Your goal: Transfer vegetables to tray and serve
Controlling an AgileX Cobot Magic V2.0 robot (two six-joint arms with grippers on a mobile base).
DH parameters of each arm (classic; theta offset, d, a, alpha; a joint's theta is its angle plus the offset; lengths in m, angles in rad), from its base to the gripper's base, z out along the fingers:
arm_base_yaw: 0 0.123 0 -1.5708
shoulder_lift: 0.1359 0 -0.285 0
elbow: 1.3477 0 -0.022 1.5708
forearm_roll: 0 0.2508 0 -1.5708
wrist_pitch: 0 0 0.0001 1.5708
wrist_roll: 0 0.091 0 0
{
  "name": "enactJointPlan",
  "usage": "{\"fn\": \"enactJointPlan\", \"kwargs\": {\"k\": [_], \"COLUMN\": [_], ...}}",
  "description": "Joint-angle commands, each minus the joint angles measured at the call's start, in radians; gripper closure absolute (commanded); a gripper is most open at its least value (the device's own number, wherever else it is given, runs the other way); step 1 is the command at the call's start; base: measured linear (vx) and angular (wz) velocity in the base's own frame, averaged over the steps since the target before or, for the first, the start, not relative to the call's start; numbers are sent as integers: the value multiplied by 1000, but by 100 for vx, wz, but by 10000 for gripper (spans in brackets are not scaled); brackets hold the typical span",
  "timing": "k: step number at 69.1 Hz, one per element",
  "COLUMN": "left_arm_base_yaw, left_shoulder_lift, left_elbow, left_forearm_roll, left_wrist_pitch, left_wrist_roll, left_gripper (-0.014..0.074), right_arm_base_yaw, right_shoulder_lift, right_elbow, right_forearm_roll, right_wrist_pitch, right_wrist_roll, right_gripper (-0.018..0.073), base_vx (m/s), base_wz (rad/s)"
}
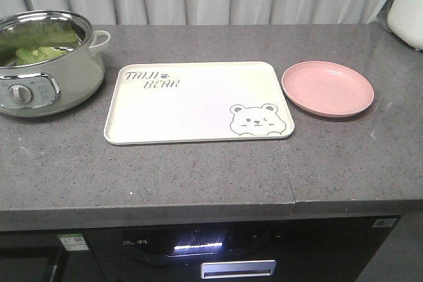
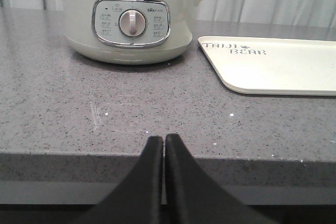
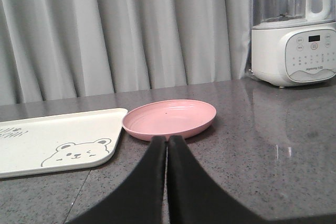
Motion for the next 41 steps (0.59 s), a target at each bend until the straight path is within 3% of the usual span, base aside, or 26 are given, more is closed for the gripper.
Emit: {"fn": "enactJointPlan", "kwargs": {"k": [1, 41], "left_arm_base_yaw": [3, 3], "left_shoulder_lift": [-14, -14], "left_elbow": [26, 26], "left_forearm_roll": [-3, -3], "left_wrist_pitch": [-71, -71], "left_wrist_roll": [-7, -7], "left_gripper": [602, 602], "right_arm_base_yaw": [-1, -1], "right_shoulder_lift": [-7, -7], "right_elbow": [16, 16], "right_forearm_roll": [-11, -11], "right_wrist_pitch": [-78, -78], "right_wrist_roll": [-7, -7], "right_gripper": [562, 562], "base_vx": [9, 6], "base_wz": [0, 0]}}
